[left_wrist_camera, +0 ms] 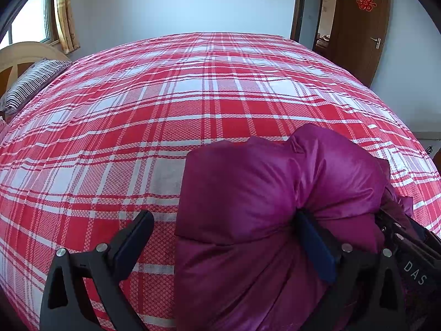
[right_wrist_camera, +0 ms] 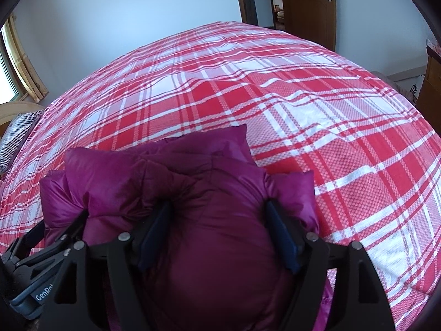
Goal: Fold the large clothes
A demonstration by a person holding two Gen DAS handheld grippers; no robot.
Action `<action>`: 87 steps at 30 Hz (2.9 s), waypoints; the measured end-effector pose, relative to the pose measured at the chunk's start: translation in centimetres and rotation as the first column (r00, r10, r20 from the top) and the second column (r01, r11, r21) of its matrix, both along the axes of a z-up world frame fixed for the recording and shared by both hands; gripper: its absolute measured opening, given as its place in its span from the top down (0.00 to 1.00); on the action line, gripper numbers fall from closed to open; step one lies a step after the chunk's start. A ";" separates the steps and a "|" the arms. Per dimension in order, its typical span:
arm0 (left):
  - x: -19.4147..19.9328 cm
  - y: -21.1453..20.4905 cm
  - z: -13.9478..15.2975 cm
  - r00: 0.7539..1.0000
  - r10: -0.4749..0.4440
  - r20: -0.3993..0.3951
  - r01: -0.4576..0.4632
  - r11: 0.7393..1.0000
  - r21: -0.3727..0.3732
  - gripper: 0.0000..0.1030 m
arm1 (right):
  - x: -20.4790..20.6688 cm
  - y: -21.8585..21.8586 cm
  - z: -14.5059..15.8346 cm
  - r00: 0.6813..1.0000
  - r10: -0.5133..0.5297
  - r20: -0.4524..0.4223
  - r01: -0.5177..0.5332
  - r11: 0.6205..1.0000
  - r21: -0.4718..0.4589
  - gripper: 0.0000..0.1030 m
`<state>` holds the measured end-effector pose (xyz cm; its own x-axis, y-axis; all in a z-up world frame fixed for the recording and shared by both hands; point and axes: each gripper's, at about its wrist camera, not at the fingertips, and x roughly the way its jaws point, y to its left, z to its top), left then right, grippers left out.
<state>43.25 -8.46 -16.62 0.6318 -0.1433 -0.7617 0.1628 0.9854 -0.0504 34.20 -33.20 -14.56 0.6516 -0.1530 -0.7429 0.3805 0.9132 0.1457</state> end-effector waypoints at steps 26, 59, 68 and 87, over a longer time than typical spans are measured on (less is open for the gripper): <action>0.1 0.5 0.0 1.000 -0.008 -0.018 0.008 0.999 -0.037 0.01 | 0.2 0.0 -0.1 1.000 0.001 -0.012 -0.002 1.000 -0.015 0.24; -9.7 6.2 5.5 0.947 -0.307 0.090 0.316 0.848 -0.426 0.65 | -5.0 -2.4 1.0 0.891 0.384 0.243 -0.452 0.803 0.388 0.76; -15.2 16.1 10.7 0.975 -0.132 0.178 0.191 0.909 -0.372 0.67 | -0.9 11.2 3.3 0.756 0.580 0.304 -0.653 0.639 0.406 0.78; -18.6 34.1 4.1 0.950 0.307 0.047 -0.281 0.914 -0.291 0.52 | 9.7 38.6 0.1 0.531 0.825 0.194 -0.794 0.405 0.453 0.79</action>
<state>24.62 25.63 -12.47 0.7416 -0.1378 -0.6566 -0.1159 0.9376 -0.3277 43.93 5.44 -14.46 0.2479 0.7688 -0.5895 -0.4800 0.6260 0.6146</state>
